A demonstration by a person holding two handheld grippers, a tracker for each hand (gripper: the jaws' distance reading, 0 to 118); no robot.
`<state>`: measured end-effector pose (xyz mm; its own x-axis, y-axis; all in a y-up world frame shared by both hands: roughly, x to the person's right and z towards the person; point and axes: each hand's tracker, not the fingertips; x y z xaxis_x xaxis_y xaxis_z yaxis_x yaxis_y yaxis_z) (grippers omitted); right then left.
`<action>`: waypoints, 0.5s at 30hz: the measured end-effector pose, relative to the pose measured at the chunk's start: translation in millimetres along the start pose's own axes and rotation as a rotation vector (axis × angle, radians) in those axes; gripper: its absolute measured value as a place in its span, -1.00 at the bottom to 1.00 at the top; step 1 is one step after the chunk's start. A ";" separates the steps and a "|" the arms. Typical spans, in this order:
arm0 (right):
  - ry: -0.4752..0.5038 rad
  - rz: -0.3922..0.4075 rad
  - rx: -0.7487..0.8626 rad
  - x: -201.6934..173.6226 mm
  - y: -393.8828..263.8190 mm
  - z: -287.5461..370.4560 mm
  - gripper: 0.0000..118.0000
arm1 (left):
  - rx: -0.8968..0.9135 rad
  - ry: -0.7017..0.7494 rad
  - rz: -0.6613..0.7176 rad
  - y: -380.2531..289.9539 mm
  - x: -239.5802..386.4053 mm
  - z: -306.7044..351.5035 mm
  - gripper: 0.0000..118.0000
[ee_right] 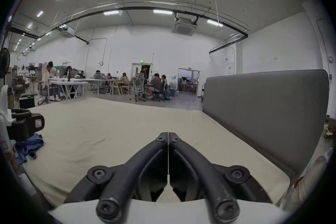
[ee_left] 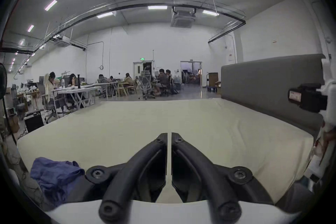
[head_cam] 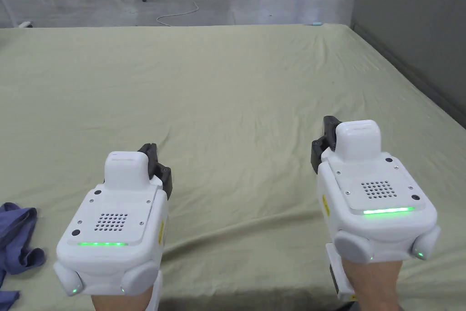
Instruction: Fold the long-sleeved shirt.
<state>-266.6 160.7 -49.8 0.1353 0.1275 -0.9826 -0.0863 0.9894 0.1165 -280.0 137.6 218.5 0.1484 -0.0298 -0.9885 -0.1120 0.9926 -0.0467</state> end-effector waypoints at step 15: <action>0.025 -0.031 0.035 6.5 -17.2 6.8 1.00 | 0.056 0.072 -0.013 6.9 -5.4 17.0 1.00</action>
<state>-257.5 145.0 -57.3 0.1126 0.0949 -0.9891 -0.0479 0.9948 0.0900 -264.8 146.7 226.0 0.0786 -0.0493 -0.9957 -0.0547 0.9971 -0.0537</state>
